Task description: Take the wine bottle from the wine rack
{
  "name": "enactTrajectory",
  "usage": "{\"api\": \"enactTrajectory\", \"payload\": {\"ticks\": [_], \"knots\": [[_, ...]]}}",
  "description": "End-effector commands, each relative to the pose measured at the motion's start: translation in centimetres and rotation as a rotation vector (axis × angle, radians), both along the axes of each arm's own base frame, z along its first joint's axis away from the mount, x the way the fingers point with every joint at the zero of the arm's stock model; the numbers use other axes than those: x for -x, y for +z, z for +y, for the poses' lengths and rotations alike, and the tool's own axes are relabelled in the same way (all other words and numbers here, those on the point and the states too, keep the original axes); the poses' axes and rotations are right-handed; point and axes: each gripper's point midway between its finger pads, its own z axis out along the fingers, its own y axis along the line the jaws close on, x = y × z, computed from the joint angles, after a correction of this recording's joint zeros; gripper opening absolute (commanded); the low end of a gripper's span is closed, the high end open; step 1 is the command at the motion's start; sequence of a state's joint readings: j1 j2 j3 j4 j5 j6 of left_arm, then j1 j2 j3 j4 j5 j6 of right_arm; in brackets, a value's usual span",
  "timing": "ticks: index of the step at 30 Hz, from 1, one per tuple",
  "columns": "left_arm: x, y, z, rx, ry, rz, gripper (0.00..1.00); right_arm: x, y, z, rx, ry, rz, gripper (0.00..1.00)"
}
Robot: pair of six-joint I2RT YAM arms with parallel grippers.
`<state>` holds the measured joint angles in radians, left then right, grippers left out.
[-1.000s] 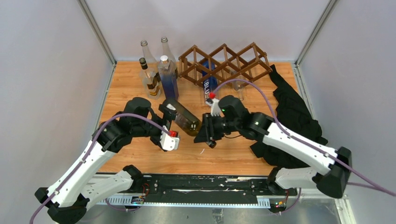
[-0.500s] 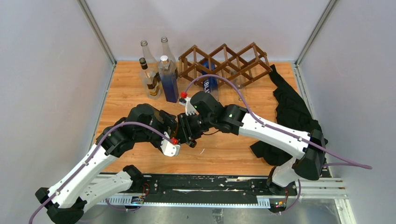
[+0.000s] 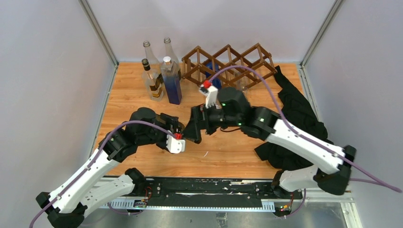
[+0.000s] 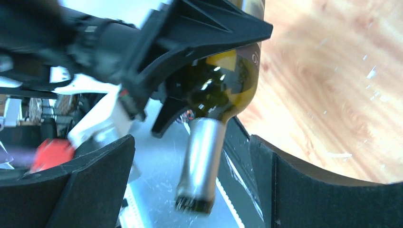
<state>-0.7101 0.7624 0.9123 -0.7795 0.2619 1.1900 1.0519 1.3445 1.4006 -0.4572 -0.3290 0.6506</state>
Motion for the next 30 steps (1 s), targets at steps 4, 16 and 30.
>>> {"api": "enactTrajectory", "payload": {"ticks": [4, 16, 30], "knots": [[-1.2, 5.3, -2.1, 0.383, 0.235, 0.162, 0.00, -2.0, 5.5, -5.0, -0.158, -0.153, -0.251, 0.95], [-5.4, 10.6, -2.6, 0.880, 0.544, 0.612, 0.00, -2.3, 4.2, -8.1, -0.217, -0.218, -0.372, 0.98], [-6.3, 13.6, -3.1, 1.053, 0.557, 0.806, 0.00, -6.8, 1.7, 1.5, -0.215, -0.243, -0.626, 0.99]]}}
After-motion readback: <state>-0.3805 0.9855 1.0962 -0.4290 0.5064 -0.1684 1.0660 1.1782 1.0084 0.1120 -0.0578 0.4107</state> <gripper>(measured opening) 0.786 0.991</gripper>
